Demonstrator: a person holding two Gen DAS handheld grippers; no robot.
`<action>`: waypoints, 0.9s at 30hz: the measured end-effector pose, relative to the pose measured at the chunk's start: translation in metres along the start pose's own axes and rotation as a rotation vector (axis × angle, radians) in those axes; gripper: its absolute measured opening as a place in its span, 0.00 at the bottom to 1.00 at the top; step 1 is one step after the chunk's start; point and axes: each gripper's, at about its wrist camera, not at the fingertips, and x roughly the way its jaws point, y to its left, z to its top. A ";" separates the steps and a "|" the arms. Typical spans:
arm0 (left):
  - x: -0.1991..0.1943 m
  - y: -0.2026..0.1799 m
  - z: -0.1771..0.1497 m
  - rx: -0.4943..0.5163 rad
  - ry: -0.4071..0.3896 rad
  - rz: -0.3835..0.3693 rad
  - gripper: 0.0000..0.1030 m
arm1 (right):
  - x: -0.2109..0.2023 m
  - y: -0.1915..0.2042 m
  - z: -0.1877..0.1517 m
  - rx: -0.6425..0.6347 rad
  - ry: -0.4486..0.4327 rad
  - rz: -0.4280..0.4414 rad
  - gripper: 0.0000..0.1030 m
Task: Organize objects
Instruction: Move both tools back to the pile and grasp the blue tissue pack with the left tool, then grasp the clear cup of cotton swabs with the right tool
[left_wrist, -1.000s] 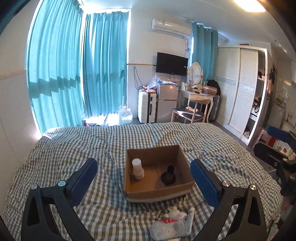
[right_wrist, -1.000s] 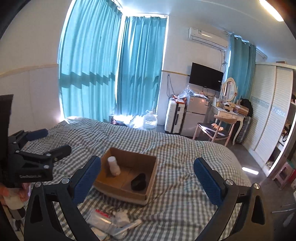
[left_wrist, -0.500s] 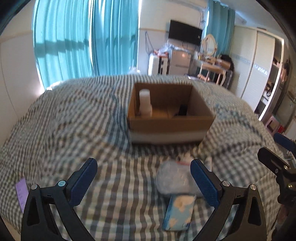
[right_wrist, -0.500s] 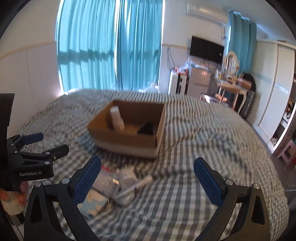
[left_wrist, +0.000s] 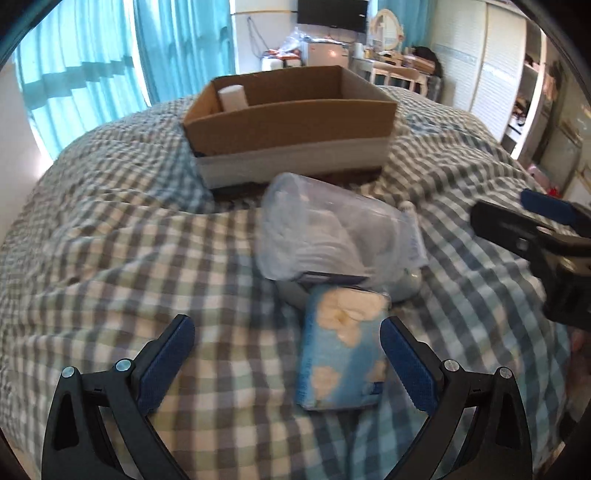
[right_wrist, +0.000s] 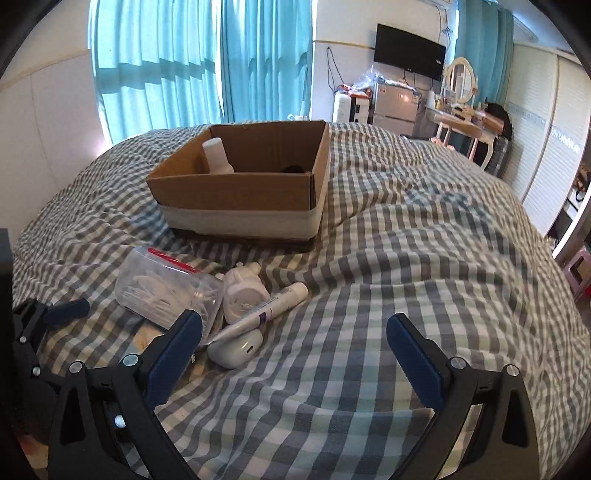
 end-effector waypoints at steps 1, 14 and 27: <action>0.002 -0.002 -0.003 0.000 0.008 -0.023 1.00 | 0.002 -0.002 -0.001 0.013 0.007 0.002 0.98; 0.000 -0.007 -0.010 0.012 0.072 -0.120 0.46 | 0.007 -0.007 -0.005 0.044 0.019 0.008 0.98; -0.065 0.066 0.012 -0.115 -0.086 0.020 0.46 | 0.002 0.033 0.006 -0.043 -0.004 0.059 0.98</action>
